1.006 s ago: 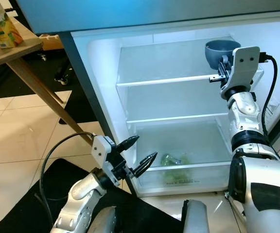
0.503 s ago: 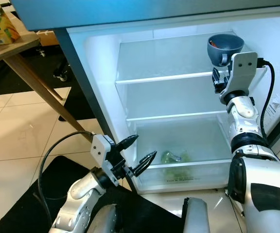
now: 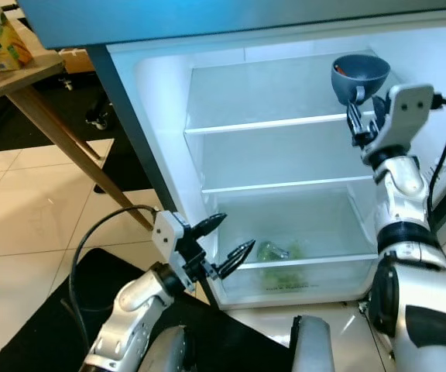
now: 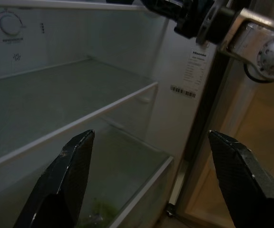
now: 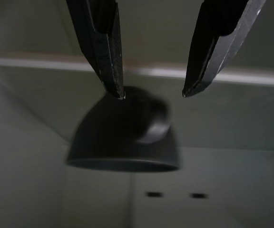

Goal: Restocking fridge

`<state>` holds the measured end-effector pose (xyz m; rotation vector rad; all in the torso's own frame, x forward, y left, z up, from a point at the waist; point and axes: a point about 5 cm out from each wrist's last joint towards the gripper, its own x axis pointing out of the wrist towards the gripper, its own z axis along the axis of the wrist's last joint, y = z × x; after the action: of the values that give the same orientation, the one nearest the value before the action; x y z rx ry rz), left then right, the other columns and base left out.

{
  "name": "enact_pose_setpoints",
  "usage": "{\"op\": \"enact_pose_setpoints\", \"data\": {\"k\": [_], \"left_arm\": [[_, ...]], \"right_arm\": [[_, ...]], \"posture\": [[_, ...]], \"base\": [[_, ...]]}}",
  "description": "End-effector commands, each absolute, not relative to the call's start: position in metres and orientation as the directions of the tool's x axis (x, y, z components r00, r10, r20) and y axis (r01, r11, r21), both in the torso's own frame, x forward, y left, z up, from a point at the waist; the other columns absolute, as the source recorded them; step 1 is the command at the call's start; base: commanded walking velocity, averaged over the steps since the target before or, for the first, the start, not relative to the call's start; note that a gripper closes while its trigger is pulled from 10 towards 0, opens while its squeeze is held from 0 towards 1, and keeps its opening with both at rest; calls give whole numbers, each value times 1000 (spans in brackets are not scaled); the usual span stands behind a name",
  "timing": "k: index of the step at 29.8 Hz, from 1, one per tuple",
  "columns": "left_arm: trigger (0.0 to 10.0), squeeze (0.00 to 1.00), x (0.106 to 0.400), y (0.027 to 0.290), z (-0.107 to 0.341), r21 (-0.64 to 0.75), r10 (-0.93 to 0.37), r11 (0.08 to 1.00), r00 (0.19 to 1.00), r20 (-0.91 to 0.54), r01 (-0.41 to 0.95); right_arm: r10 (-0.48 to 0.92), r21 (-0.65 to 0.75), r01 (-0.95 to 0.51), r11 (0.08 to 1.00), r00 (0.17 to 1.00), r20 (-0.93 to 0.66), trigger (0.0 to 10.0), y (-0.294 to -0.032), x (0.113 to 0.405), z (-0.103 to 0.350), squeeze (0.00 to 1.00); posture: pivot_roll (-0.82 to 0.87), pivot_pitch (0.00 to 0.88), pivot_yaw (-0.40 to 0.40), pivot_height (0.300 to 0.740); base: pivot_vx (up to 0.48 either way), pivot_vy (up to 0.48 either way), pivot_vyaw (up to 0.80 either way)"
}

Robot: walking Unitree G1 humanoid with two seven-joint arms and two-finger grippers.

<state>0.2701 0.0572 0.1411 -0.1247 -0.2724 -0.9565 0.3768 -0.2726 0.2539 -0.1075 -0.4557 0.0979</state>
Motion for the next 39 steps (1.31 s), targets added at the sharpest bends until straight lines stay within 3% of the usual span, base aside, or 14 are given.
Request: {"op": "enact_pose_setpoints", "data": {"k": [1,6,13,21,27,39], "left_arm": [[10000,0,270,59,136,11,-791,572,547,274,820],[10000,0,275,57,135,14,-798,562,538,272,827],[10000,0,283,56,130,19,-809,558,538,236,830],[10000,0,289,62,110,-10,-820,554,548,167,832],[10000,0,289,65,85,-69,-809,575,579,102,816],[10000,0,288,56,80,-84,-819,557,563,114,826]], "right_arm": [[164,-142,-111,984,878,450,10000,-269,373,252,0],[252,-150,-206,967,866,432,10000,-272,354,232,0],[266,-97,-249,964,875,403,10000,-281,330,209,0],[353,-42,-358,933,882,313,10000,-259,311,181,0],[380,-18,-390,920,884,273,10000,-247,306,171,0],[399,-9,-410,912,883,246,10000,-240,306,174,0]], "posture": [[16,158,103,566],[-12,133,107,566],[-42,102,111,566],[-95,69,113,566],[-117,48,103,590],[-132,37,89,624]], "base": [[0,0,0],[0,0,0],[0,0,0],[0,0,0],[0,0,0],[0,0,0]]}}
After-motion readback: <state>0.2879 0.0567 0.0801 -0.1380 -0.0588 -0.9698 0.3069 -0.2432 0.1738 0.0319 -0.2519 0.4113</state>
